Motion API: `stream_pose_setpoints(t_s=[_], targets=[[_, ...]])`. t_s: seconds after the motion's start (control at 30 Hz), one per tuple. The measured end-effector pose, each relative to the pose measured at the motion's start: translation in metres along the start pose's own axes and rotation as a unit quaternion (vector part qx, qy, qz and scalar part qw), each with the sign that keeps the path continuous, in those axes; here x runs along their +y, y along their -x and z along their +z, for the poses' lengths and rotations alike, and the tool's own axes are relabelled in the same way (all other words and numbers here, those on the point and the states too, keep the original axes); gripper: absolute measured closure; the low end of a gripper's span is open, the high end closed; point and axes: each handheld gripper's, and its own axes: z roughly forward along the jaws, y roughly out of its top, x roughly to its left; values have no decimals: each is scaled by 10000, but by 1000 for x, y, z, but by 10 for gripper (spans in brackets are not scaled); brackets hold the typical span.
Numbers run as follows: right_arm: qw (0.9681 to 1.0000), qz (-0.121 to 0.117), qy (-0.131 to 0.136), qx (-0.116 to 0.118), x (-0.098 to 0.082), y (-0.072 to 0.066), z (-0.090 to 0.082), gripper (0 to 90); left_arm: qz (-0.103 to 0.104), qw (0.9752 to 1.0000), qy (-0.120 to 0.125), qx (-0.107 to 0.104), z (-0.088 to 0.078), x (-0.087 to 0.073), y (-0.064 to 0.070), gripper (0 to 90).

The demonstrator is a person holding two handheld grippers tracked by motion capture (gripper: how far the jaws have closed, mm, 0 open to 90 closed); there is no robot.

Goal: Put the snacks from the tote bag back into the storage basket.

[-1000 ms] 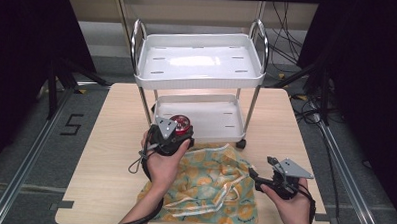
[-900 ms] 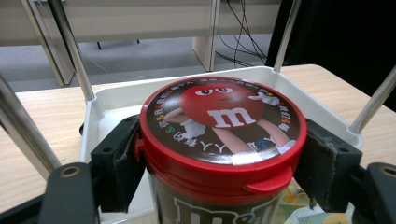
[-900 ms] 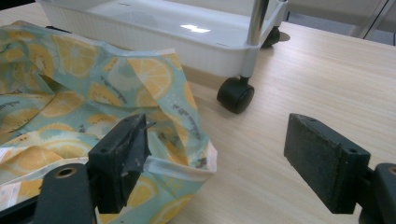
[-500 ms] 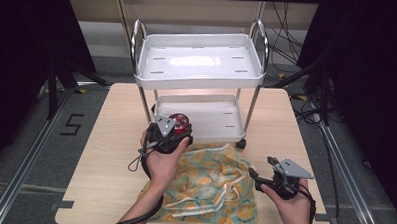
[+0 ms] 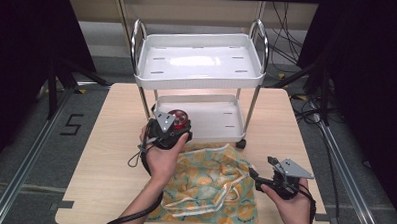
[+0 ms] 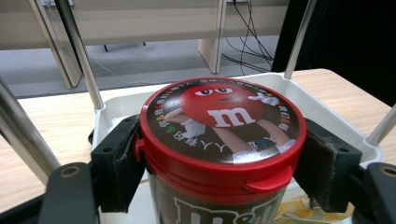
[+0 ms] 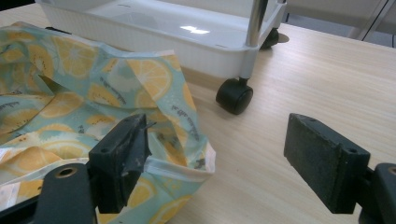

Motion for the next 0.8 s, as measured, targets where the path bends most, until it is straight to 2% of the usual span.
stream_pose_setpoints(t_s=[0.17, 0.37, 0.4, 0.6, 0.67, 0.7, 0.8], targets=[[10000, -13, 5, -3, 0, 0, 0, 231, -47, 10000, -1, 22, 4, 0, 0, 243], [10000, 41, 26, -5, 0, -1, 0, 230, 0, 10000, -8, 66, 6, 0, -2, 244], [10000, -33, -23, 4, 0, 0, 0, 231, 2, 10000, -5, 72, 6, 1, -1, 244], [10000, 47, 45, -28, 0, 0, 0, 231, -43, 10000, 3, 89, 7, 3, -1, 244], [10000, 63, 22, -12, 0, -1, 0, 231, 11, 9999, 10, 102, 7, 4, -1, 244], [10000, -44, -14, 0, 0, 0, 0, 231, 13, 9999, 10, 101, 7, 4, -1, 244], [10000, 55, -9, -6, 0, -1, 0, 231, 4, 9999, 14, 112, 8, 5, -1, 244]])
